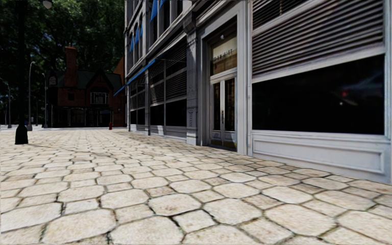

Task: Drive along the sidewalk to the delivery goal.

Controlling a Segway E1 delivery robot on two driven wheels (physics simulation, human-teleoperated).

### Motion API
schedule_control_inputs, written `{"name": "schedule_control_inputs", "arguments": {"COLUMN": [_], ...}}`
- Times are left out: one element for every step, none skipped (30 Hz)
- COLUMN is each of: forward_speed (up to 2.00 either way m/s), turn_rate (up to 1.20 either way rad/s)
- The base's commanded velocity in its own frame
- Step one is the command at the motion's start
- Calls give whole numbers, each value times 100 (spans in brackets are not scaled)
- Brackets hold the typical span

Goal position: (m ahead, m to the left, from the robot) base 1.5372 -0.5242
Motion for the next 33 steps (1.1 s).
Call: {"name": "schedule_control_inputs", "arguments": {"forward_speed": [75, 75, 75, 75, 75, 75, 75, 75, 75, 75, 75, 75, 75, 75, 149, 200, 200, 200, 200, 200, 200, 200, 200, 200, 200, 188, 180, 173, 172, 171, 171, 171, 170], "turn_rate": [-2, -2, -2, -2, -2, -2, -2, -2, -2, -2, -2, -2, -2, -2, -2, -1, 0, 0, 0, 0, 0, 0, 0, 0, 0, 0, 0, 0, 0, 0, 0, 0, 0]}}
